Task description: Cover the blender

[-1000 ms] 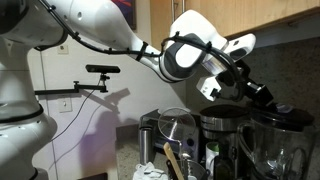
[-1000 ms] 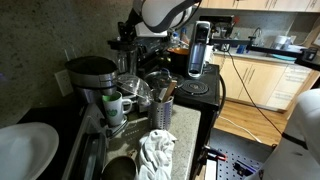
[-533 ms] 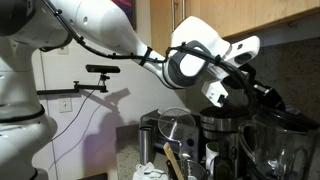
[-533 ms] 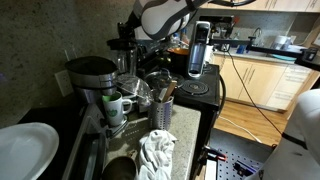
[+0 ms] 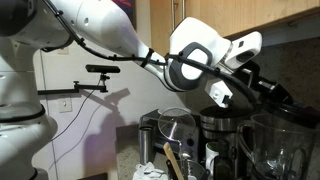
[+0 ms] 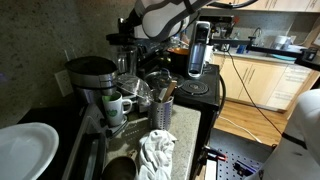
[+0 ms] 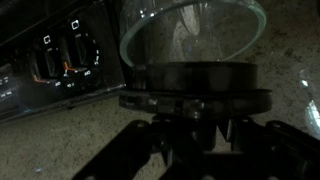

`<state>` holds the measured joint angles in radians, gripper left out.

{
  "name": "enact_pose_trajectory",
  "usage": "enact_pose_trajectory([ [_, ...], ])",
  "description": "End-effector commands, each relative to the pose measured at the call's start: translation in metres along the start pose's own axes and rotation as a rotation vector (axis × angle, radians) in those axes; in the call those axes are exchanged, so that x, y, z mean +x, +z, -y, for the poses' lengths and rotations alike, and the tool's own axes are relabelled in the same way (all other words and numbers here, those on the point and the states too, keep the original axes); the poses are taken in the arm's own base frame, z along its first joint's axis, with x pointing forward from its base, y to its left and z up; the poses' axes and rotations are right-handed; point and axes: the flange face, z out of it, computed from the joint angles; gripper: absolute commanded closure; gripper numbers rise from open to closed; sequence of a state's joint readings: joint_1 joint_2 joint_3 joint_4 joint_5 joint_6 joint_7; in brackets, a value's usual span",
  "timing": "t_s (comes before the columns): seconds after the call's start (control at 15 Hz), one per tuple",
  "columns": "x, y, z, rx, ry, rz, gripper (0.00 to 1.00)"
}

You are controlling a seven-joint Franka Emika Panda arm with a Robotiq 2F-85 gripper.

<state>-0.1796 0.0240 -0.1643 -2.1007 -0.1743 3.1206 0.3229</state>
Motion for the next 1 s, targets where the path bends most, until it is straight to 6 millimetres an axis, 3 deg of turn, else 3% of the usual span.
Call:
enact_pose_trajectory([
  [0.0,0.001,-0.006,-0.004,0.007,0.018,-0.041,0.81],
  [0.53,-0.014,-0.010,-0.006,0.001,0.031,0.014,0.81],
  [0.93,-0.024,-0.021,0.005,0.025,0.027,0.028,0.81],
])
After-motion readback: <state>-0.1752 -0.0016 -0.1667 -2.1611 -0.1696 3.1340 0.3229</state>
